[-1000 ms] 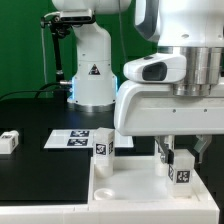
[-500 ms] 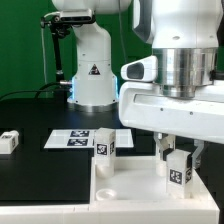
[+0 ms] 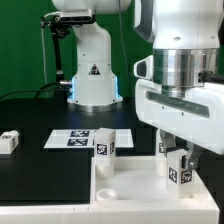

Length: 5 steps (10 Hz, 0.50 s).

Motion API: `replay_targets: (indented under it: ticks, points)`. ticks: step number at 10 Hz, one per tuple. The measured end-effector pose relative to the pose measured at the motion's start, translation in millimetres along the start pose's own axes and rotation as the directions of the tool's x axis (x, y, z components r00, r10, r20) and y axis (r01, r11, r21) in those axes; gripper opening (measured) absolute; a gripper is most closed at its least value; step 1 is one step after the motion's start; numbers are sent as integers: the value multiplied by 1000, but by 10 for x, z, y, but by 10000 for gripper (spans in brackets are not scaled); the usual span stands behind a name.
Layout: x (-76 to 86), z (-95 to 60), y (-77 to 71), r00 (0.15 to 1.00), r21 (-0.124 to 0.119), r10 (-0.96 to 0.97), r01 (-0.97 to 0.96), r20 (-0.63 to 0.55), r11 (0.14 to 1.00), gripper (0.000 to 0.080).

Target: Assemble square table

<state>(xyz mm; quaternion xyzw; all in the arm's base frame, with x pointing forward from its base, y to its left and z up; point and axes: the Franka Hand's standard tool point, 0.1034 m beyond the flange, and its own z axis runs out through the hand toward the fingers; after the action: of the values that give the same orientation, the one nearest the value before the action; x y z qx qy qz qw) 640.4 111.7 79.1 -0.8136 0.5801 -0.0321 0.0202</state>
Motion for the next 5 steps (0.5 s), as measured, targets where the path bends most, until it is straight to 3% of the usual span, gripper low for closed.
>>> replay_targets:
  ticks: [2,4,5]
  points:
    - [-3,4,1,1000,0,15,-15,0,1000,288]
    - [-64,8,-6,998,1,-56,56,4,998,593]
    - [-118,15,-9,995,1,-98,98,2,995,593]
